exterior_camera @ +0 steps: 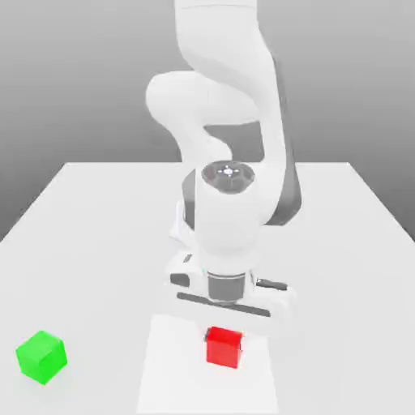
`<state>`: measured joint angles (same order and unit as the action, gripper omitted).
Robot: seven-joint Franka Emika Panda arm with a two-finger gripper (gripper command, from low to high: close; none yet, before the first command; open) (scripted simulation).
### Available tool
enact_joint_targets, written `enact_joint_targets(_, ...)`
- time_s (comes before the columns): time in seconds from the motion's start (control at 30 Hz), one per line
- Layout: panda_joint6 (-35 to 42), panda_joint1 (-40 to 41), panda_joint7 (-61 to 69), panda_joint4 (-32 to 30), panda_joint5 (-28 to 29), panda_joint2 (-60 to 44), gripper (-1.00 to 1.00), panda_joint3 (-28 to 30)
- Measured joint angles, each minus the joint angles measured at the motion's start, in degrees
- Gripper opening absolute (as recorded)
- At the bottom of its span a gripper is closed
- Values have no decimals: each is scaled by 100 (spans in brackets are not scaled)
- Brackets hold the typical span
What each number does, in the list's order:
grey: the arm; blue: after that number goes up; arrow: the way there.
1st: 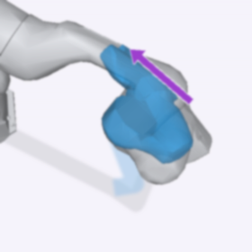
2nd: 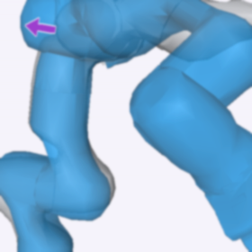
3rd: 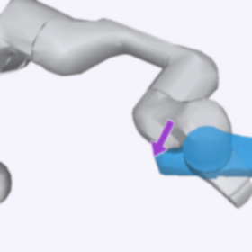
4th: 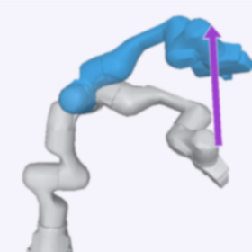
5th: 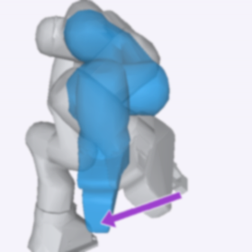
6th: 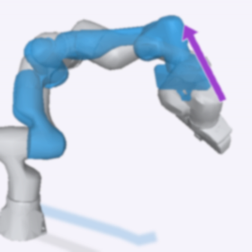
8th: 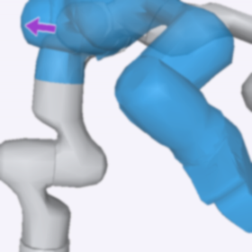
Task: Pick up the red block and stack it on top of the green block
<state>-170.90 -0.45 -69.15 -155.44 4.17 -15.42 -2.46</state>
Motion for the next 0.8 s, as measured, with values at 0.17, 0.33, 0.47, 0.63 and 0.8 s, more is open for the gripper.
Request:
enact_joint_targets(0.17, 668, 68, 173, -117, -233, 784, -100, -121)
enact_joint_targets(0.33, 1387, 697, 614, 156, -457, 1220, -100, 149)
enact_joint_targets(0.47, 1815, 1546, 1174, 769, -563, 1023, -100, 579)
enact_joint_targets(0.63, 2109, 2289, 1805, 1446, -709, 646, -100, 1110)
enact_joint_targets(0.8, 1482, 2459, 2027, 1544, -951, -87, 100, 1009)
